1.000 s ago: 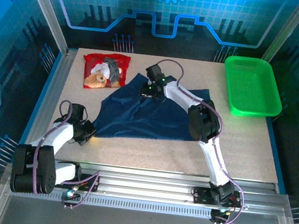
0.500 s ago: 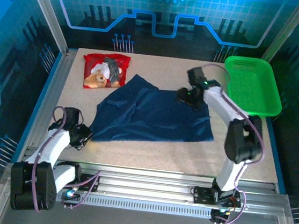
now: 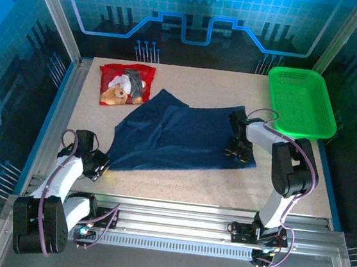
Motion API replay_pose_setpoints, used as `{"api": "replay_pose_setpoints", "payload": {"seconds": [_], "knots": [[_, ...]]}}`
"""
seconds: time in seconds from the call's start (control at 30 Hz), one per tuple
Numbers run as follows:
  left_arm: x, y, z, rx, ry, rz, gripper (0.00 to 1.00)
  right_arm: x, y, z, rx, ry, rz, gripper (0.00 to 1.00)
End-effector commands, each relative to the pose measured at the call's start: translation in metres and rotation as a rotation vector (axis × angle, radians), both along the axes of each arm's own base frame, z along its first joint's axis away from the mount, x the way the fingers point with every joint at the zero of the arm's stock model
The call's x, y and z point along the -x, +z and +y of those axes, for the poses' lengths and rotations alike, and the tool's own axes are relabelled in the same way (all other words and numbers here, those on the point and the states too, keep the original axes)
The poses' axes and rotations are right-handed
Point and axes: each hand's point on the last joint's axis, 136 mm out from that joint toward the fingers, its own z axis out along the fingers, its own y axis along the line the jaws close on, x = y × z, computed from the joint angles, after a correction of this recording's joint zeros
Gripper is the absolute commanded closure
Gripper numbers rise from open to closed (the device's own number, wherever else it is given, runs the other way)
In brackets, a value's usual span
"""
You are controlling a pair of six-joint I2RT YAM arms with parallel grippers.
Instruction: Fold and stack the t-shirts
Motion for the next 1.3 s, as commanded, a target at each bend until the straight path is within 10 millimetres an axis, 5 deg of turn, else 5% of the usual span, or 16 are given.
{"api": "replay_pose_setpoints", "payload": {"seconds": [0.0, 0.37, 0.6, 0.73, 0.77, 0.93, 1.07, 1.27], "knots": [[0.013, -0.004, -0.006, 0.037, 0.021, 0.041, 0.93, 0.036, -0.001, -0.028, 0.131, -0.037, 0.097, 0.45], [0.018, 0.001, -0.029, 0.084, -0.044, 0.071, 0.89, 0.083, 0.007, -0.049, 0.145, -0.103, 0.125, 0.37], [-0.003, 0.055, -0.040, 0.023, -0.093, -0.037, 0.39, 0.073, 0.032, -0.054, 0.127, -0.081, 0.051, 0.23], [-0.070, 0.132, -0.035, -0.080, -0.155, -0.266, 0.22, 0.035, 0.060, -0.028, -0.006, 0.044, -0.103, 0.12], [-0.095, 0.152, -0.038, -0.095, -0.198, -0.331, 0.11, 0.023, 0.068, -0.018, -0.055, 0.079, -0.156, 0.10], [-0.208, 0.197, -0.074, -0.088, -0.506, -0.474, 0.08, -0.023, 0.096, 0.021, -0.236, 0.228, -0.297, 0.00], [-0.280, 0.198, -0.112, -0.033, -0.717, -0.526, 0.09, -0.046, 0.098, 0.042, -0.292, 0.314, -0.276, 0.00], [-0.343, 0.149, -0.137, -0.036, -0.887, -0.450, 0.22, -0.068, 0.092, 0.057, -0.323, 0.314, -0.260, 0.00]]}}
